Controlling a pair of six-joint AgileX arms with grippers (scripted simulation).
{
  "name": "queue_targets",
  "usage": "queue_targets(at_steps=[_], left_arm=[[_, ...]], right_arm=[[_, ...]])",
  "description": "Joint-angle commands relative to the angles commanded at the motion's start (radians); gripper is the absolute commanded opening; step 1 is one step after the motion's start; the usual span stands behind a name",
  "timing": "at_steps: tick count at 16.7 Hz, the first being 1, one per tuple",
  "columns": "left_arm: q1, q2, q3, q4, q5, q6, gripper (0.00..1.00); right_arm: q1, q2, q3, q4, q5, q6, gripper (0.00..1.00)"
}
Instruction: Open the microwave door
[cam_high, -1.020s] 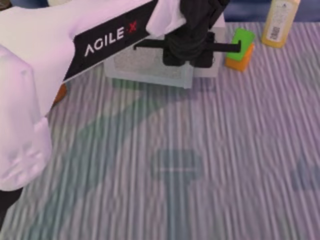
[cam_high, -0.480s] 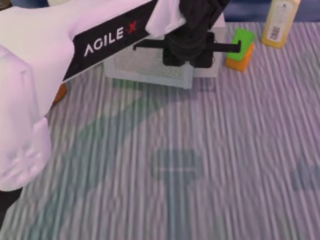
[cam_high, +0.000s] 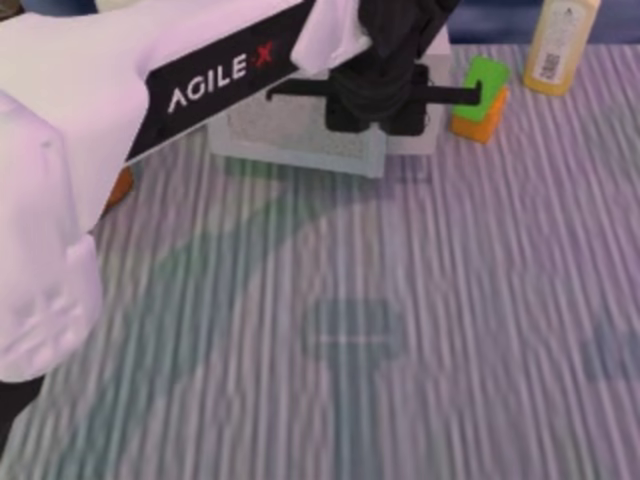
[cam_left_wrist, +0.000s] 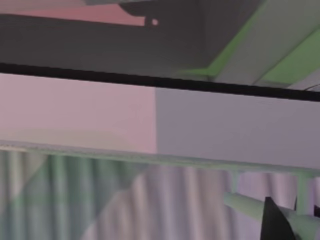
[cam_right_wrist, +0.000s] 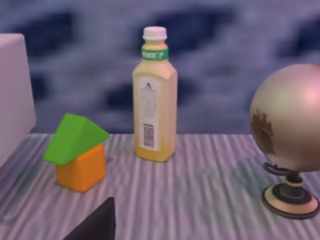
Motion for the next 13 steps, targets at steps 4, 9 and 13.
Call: queue_targets(at_steps=[4,9,13], left_arm=[[0.0,0.0,0.0,0.0,0.0,0.0,0.0],[-0.003,-0.021,-0.028,0.018,0.012,0.014,0.0],[0.003,-0.057,-0.094,0.051,0.024,0.051,0.0]], right_arm=[[0.0,0.0,0.0,0.0,0.0,0.0,1.0],[0.0,0.0,0.0,0.0,0.0,0.0,1.0],[0.0,0.0,0.0,0.0,0.0,0.0,1.0]])
